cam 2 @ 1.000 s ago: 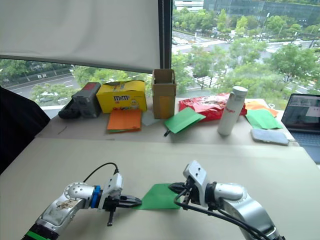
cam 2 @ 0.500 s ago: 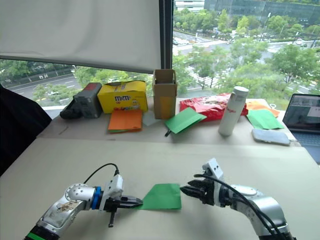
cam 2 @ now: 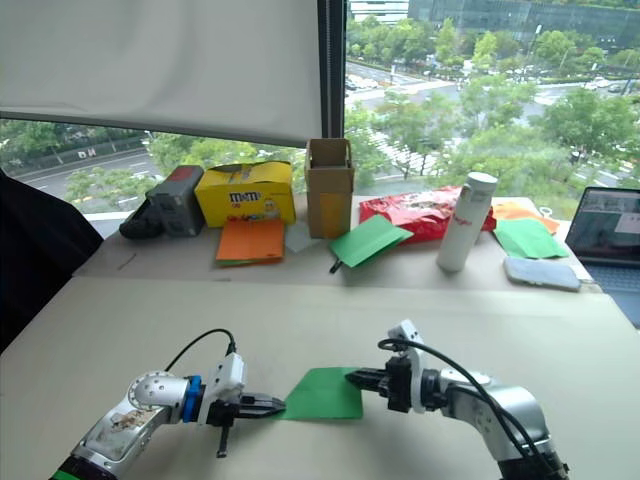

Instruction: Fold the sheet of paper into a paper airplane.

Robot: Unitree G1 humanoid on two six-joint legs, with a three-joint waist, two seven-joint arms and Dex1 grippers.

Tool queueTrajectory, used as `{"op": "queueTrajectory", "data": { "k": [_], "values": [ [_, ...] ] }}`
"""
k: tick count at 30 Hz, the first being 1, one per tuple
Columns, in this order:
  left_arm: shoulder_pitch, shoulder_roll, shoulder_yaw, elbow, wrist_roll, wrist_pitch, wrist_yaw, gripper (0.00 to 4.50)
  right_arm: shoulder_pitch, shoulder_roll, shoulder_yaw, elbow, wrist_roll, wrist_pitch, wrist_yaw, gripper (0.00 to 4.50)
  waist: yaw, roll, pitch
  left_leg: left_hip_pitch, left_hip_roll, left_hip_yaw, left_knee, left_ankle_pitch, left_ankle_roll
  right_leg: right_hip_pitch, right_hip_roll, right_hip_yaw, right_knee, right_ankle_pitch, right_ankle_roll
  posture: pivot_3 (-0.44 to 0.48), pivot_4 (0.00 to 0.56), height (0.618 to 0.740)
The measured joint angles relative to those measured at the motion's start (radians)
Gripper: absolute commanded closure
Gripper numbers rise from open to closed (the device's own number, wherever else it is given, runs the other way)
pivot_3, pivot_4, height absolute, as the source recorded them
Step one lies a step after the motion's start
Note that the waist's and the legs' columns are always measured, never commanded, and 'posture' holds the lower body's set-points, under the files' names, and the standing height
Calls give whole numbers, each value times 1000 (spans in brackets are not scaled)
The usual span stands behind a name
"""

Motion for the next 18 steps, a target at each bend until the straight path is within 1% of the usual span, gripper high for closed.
{"op": "queueTrajectory", "data": {
  "k": [4, 7, 8, 11, 13, 14, 18],
  "values": [
    [-11, -18, -1, 53, 0, -54, -19, 4500, -8, 11, -25, -7, 4, 0, -13, 4440, 0, 0, 0, 0, -1, 0, 0, 0, 0, 0, 0, 0, 0, 0, 0, 0, 150, 740],
    [-28, -28, -7, 98, 0, -96, -39, 4500, -38, 21, -77, -1, 39, 6, -34, 3616, 1, 1, -1, 0, -1, 0, 0, 0, 0, 0, -1, -1, 0, 0, 0, 0, 150, 740],
    [-28, -29, -7, 99, 0, -98, -40, 4500, -38, 21, -80, -1, 40, 7, -34, 3314, 1, 1, -1, 0, -1, 0, 0, 0, 0, 0, -1, -1, 0, 0, 0, 0, 150, 740],
    [-38, -36, -9, 128, 0, -130, -50, 4500, -34, 5, -84, 25, 27, 9, -52, 2209, 2, 2, -1, 0, -1, 0, 0, 0, 0, 0, -1, -1, 0, 0, 0, 0, 150, 740],
    [-39, -38, -9, 137, 0, -142, -51, 4500, -29, -11, -72, 31, 23, 20, -51, 1666, 2, 2, -1, 0, -2, 1, 0, 0, 0, 0, -2, 0, 0, 0, 0, 0, 150, 740],
    [-39, -39, -9, 146, 0, -154, -52, 4500, -21, -32, -53, 31, 20, 36, -50, 1666, 1, 2, -2, 0, -1, 1, 0, 0, 0, 1, -2, 0, 0, 0, 0, 0, 150, 740],
    [-38, -40, -8, 162, 0, -180, -53, 4500, -19, -20, -42, 34, 21, 60, -53, 1666, 1, 4, -2, 0, -1, 0, 0, 0, 0, 1, -2, 0, 0, 0, 0, 0, 150, 740]
  ]
}}
